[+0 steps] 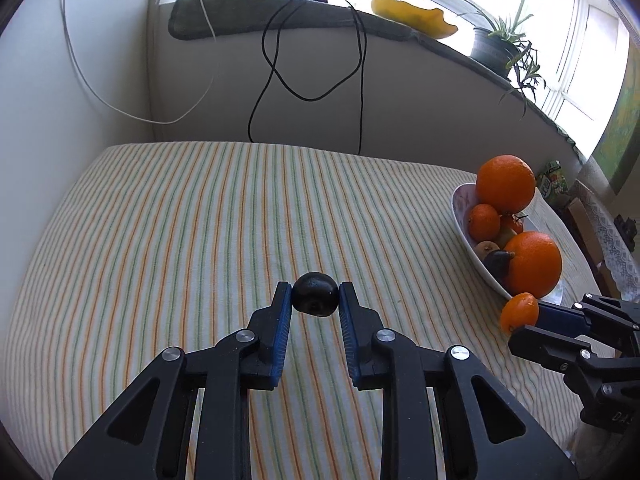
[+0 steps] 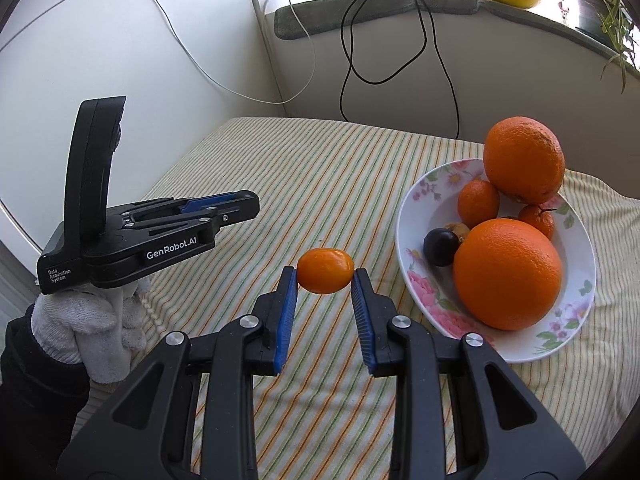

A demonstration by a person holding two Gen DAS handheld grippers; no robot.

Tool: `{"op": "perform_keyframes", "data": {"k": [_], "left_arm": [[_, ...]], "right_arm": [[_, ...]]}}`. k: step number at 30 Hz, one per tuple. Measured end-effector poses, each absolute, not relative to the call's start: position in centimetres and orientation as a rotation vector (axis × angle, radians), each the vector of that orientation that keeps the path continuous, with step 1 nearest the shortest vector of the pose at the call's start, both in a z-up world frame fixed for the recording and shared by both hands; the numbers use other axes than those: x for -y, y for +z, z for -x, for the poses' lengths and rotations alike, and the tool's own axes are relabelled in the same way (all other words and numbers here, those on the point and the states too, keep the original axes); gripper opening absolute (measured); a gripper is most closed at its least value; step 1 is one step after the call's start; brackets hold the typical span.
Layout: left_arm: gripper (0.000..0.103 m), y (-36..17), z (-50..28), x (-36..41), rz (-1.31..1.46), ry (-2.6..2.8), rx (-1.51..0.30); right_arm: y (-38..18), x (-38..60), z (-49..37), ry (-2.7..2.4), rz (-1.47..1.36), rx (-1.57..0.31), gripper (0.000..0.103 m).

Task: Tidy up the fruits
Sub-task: 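Close the left gripper on the dark plum while the right lifts the tangerine, then carry the tangerine with the right gripper onto the plate while the left carries the plum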

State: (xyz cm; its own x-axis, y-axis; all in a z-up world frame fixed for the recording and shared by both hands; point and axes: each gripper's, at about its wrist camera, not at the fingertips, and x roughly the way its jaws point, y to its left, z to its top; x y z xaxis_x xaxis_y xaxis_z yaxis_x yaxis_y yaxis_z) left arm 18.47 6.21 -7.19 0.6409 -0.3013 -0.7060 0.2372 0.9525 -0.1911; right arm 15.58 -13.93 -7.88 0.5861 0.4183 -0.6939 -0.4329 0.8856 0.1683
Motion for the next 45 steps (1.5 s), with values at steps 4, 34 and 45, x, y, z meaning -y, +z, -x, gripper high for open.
{"op": "perform_keyframes", "data": {"k": [4, 34, 45], "left_arm": [[0.022, -5.4, -17.2, -4.7, 0.077, -0.346, -0.788], [0.022, -1.6, -15.7, 7.5, -0.017, -0.529, -0.722], [0.022, -2.3, -18.2, 8.8, -0.044, -0.512, -0.74]], "right_arm": [[-7.3, 15.3, -15.0, 0.496, 0.003, -0.788, 0.029], [-6.2, 29.0, -15.3, 0.339, -0.114, -0.744, 0.029], [-7.5, 30.1, -18.6, 0.321, -0.12, -0.772, 0.029]]}}
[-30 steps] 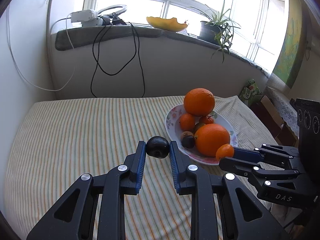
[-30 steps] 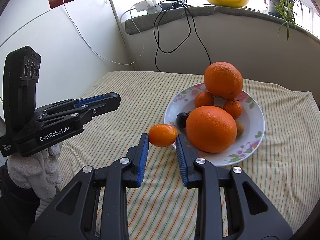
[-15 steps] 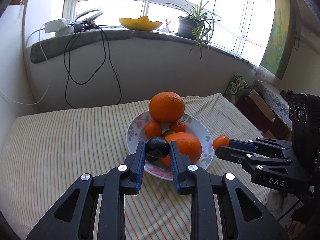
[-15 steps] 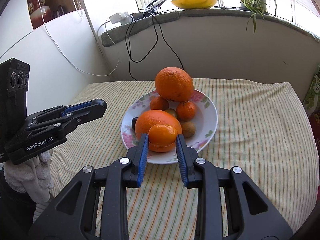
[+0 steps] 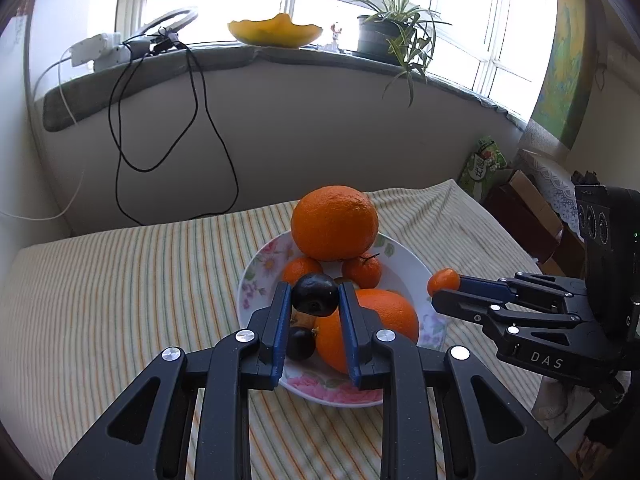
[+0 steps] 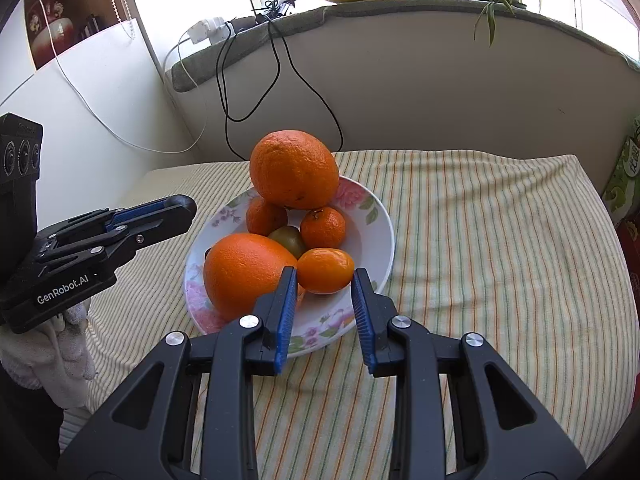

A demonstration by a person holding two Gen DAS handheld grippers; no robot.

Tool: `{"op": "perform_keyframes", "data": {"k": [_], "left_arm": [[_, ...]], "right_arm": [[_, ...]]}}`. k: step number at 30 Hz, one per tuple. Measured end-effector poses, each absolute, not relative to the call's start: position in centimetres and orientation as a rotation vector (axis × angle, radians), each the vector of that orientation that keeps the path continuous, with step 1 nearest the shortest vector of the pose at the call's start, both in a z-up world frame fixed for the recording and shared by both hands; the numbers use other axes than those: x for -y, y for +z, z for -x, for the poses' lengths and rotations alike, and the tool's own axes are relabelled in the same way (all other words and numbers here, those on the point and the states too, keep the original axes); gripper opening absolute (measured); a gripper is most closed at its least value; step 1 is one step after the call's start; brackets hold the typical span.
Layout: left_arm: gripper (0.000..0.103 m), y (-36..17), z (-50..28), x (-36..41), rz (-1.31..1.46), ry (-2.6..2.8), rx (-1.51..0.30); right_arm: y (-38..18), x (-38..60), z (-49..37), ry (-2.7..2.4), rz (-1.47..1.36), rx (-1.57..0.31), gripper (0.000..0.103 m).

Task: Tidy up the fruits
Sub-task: 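Carry the tangerine with the right gripper onto the plate while the left carries the plum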

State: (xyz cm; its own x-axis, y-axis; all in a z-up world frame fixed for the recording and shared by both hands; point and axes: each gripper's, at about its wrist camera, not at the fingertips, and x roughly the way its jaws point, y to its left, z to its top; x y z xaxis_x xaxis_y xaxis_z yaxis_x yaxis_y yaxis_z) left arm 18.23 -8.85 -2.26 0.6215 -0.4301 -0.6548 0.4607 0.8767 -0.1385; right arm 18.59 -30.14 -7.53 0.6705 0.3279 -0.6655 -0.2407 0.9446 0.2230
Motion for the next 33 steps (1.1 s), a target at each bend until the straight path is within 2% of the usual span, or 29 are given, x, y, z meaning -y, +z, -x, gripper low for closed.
{"op": "perform_keyframes", "data": {"k": [18, 20, 22, 23, 27, 30, 33], "left_arm": [[0.023, -2.3, -19.3, 9.5, -0.046, -0.508, -0.744], [0.031, -2.2, -19.2, 9.4, -0.046, -0.509, -0.738], [0.033, -2.0, -19.2, 9.5, -0.046, -0.513, -0.735], [0.034, -1.9, -19.1, 9.5, -0.047, -0.512, -0.733], [0.04, -1.8, -18.9, 9.6, -0.049, -0.514, -0.731], [0.041, -1.8, -18.8, 9.7, -0.05, -0.515, -0.731], [0.048, -1.8, -18.7, 9.7, -0.053, -0.512, -0.731]], "right_arm": [[-8.7, 29.9, -20.0, 0.347, -0.129, -0.794, 0.029], [-8.7, 29.9, -20.0, 0.345, -0.126, -0.794, 0.029], [-8.6, 29.9, -20.0, 0.346, -0.126, -0.795, 0.03], [-8.7, 29.9, -20.0, 0.348, -0.127, -0.796, 0.03], [-8.4, 29.9, -19.8, 0.344, -0.121, -0.783, 0.046], [-8.3, 29.9, -19.8, 0.348, -0.124, -0.781, 0.05], [-8.2, 30.0, -19.6, 0.347, -0.124, -0.778, 0.053]]}}
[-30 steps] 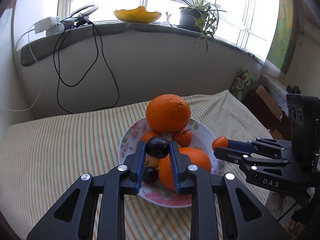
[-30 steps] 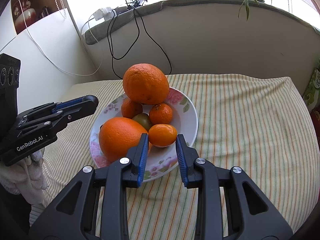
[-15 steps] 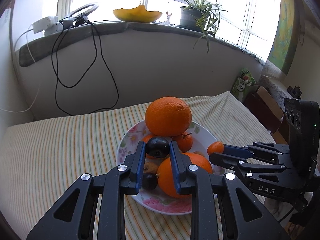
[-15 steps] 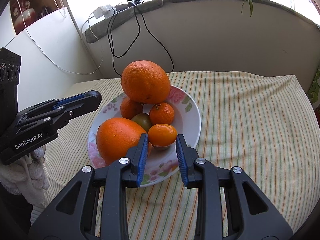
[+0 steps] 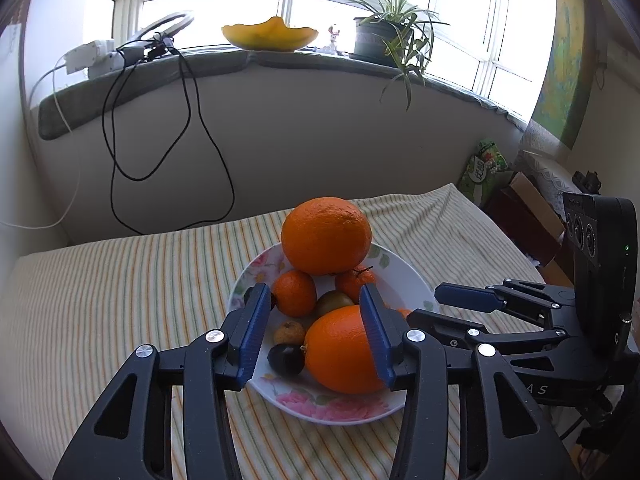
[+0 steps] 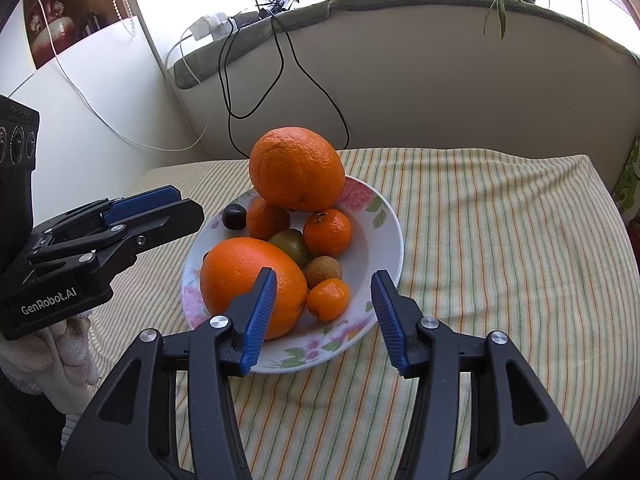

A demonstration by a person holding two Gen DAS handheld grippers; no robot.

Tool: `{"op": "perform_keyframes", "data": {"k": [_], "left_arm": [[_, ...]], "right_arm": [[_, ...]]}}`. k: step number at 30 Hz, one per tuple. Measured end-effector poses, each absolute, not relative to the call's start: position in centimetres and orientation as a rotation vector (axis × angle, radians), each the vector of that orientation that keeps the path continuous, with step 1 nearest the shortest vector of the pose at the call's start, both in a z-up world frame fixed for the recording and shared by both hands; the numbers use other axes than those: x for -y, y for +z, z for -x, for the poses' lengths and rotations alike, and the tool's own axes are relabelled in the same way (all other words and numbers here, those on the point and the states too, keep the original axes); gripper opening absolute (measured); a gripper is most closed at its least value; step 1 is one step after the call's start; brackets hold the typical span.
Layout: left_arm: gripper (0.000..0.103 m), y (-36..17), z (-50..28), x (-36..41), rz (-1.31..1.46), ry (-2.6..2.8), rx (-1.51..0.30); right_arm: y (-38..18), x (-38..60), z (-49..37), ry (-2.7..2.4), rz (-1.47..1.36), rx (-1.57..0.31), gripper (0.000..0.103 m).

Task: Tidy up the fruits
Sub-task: 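Open the right gripper on the plate while the left releases the plum there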

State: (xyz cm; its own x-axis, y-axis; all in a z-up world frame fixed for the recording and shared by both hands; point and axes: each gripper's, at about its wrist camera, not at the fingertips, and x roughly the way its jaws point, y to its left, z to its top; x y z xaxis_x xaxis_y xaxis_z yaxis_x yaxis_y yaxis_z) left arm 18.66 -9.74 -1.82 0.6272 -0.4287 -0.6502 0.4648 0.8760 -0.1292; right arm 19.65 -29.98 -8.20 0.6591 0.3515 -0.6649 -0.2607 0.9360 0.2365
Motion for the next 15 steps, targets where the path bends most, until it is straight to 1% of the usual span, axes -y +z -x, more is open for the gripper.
{"op": "perform_keyframes", "data": {"k": [3, 5, 10, 13, 15], "left_arm": [[0.055, -1.8, -18.5, 9.7, -0.055, -0.505, -0.732], [0.062, -1.8, -18.5, 9.7, -0.049, -0.495, -0.736], [0.072, -1.8, -18.2, 9.6, -0.046, -0.475, -0.741], [0.073, -1.9, -17.9, 9.5, -0.041, -0.463, -0.746], [0.073, -1.9, -17.7, 9.4, -0.037, -0.454, -0.75]], "right_arm": [[-8.1, 30.1, -19.5, 0.345, -0.127, -0.773, 0.059], [-8.1, 30.3, -19.4, 0.344, -0.127, -0.771, 0.061], [-8.0, 30.4, -19.1, 0.335, -0.123, -0.766, 0.067], [-7.7, 30.4, -18.7, 0.323, -0.115, -0.753, 0.075], [-7.4, 30.5, -18.4, 0.312, -0.113, -0.741, 0.082]]}}
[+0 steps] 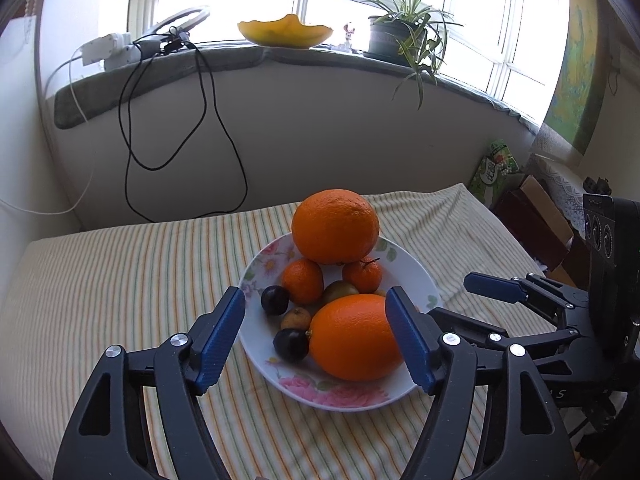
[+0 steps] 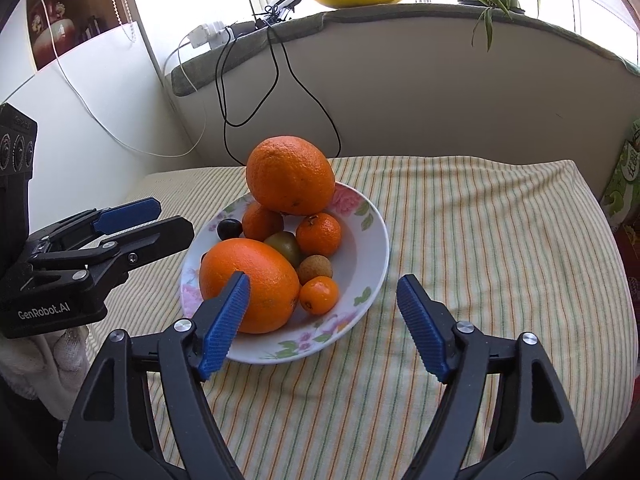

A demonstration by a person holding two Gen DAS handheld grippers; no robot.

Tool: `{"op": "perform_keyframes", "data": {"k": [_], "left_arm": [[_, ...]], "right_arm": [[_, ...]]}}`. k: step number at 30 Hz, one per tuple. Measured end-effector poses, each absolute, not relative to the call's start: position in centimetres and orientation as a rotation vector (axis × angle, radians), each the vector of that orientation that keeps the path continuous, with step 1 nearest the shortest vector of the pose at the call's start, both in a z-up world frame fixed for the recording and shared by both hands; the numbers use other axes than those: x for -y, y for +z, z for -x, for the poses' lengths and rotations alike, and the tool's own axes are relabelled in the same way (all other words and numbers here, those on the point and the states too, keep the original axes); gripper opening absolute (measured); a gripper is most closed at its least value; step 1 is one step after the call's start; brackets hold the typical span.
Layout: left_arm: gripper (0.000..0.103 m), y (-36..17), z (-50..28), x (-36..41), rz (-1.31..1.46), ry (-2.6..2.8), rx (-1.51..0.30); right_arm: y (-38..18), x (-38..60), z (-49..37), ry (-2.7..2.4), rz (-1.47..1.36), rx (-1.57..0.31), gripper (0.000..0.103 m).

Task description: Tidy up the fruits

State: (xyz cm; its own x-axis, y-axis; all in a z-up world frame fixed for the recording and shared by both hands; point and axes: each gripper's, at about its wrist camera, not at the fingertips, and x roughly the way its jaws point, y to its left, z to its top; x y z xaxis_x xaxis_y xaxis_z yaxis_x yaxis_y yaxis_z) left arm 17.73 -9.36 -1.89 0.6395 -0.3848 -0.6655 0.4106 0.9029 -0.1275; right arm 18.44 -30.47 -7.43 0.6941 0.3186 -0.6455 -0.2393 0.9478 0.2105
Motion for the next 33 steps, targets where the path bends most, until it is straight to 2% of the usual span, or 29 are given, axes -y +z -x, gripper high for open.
{"op": "perform_keyframes", "data": {"k": [2, 13, 23, 29, 33], "left_arm": [[0.077, -2.0, -17.6, 9.2, -0.035, -0.44, -0.757], [0.077, -1.7, -15.8, 7.7, -0.015, -0.391, -0.748], [0.077, -0.8, -13.1, 6.5, 0.007, -0.355, -0.704], [0.077, -0.1, -11.2, 6.0, 0.026, -0.342, -0.675], [0.077, 0.1, -9.8, 5.8, 0.017, -0.32, -0.663]], "right_arm": [[-7.1, 30.5, -18.1, 0.303, -0.112, -0.729, 0.084], [-5.4, 30.3, -16.3, 0.213, -0.078, -0.691, 0.085], [-3.6, 29.7, -13.7, 0.181, -0.052, -0.629, 0.097], [-2.6, 29.4, -12.0, 0.171, -0.051, -0.595, 0.098], [-2.2, 29.4, -10.9, 0.174, -0.068, -0.582, 0.103]]}}
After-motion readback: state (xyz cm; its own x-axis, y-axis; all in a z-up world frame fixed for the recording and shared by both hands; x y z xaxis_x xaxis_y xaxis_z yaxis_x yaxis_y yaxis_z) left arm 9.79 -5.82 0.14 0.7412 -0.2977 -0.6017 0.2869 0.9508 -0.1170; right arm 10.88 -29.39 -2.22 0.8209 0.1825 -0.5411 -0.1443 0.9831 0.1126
